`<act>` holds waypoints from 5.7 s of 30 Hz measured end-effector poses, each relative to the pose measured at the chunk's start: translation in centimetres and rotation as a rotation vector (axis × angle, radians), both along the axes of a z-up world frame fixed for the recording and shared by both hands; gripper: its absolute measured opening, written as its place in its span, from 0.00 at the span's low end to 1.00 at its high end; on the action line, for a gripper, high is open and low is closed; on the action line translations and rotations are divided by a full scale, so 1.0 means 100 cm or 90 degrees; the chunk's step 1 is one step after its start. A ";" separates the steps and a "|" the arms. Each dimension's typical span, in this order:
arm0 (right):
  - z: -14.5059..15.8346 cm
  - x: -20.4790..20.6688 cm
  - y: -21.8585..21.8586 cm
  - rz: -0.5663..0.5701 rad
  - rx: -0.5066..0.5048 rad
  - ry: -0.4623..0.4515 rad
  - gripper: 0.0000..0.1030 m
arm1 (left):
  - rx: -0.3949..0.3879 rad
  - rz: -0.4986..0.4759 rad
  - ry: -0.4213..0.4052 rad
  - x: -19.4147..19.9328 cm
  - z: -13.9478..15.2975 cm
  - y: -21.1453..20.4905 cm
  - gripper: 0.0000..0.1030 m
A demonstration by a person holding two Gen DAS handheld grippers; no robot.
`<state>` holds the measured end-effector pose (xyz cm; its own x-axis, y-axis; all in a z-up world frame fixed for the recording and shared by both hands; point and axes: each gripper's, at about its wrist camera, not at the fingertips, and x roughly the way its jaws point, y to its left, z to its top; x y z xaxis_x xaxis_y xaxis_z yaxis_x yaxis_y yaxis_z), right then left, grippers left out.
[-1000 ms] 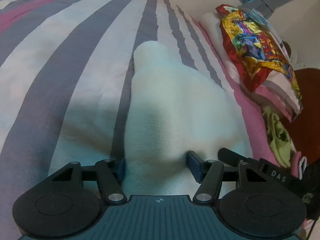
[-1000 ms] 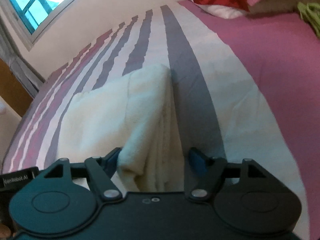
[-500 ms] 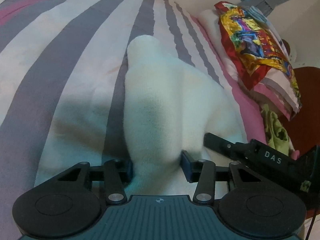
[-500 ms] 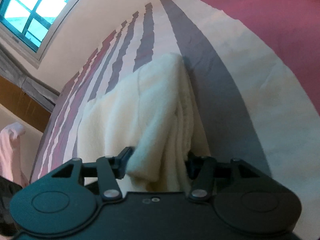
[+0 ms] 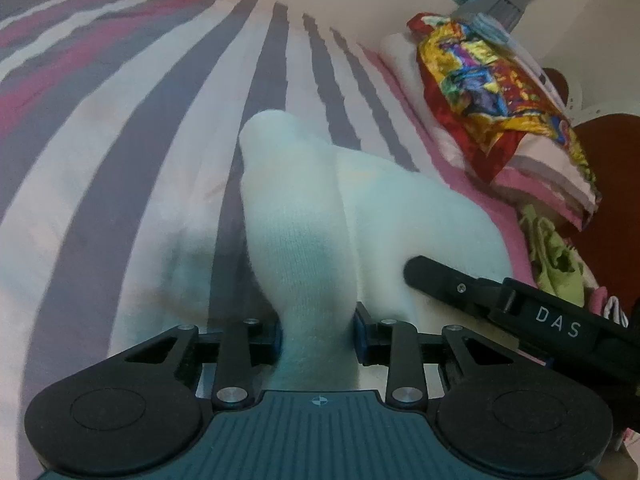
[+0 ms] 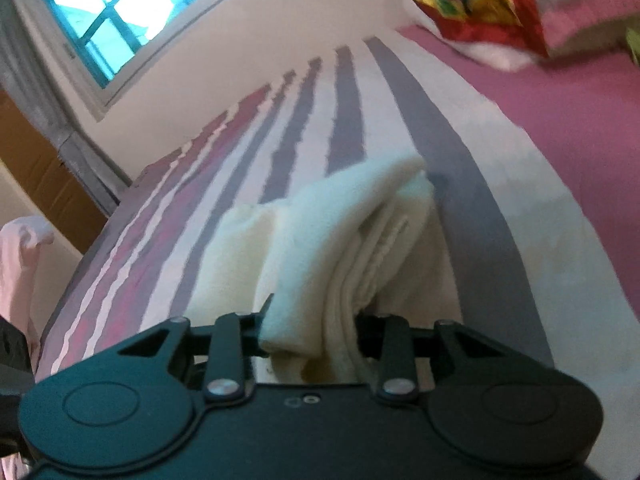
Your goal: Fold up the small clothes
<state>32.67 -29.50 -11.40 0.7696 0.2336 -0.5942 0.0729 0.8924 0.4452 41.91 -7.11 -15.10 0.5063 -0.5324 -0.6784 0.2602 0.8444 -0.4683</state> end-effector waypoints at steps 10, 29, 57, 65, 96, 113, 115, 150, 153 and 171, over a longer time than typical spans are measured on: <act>0.042 0.008 0.052 0.046 -0.015 -0.039 0.31 | -0.013 0.038 -0.029 -0.002 0.043 0.071 0.31; 0.003 0.051 0.174 0.135 0.002 0.019 0.31 | 0.045 0.109 0.024 0.007 -0.010 0.203 0.36; -0.026 0.084 0.177 0.090 -0.138 0.038 0.36 | 0.131 0.113 0.022 -0.041 -0.017 0.201 0.50; 0.008 0.058 0.172 0.068 -0.148 -0.017 0.45 | 0.126 0.166 -0.019 0.001 0.006 0.195 0.50; 0.019 -0.057 0.168 0.077 -0.150 0.081 0.55 | 0.243 0.181 -0.033 -0.098 0.050 0.169 0.76; 0.100 -0.224 0.170 0.084 -0.127 0.027 0.65 | 0.344 0.204 -0.102 -0.264 0.146 0.167 1.00; 0.109 -0.239 0.173 0.084 -0.124 0.019 0.65 | 0.350 0.208 -0.114 -0.281 0.155 0.169 1.00; 0.167 -0.330 0.201 -0.004 -0.194 -0.099 0.71 | 0.323 0.257 -0.180 -0.388 0.199 0.161 1.00; 0.166 -0.328 0.201 -0.011 -0.200 -0.094 0.71 | 0.325 0.252 -0.173 -0.387 0.197 0.160 1.00; 0.158 -0.307 0.203 -0.075 -0.269 -0.047 0.72 | 0.342 0.272 -0.154 -0.374 0.193 0.171 1.00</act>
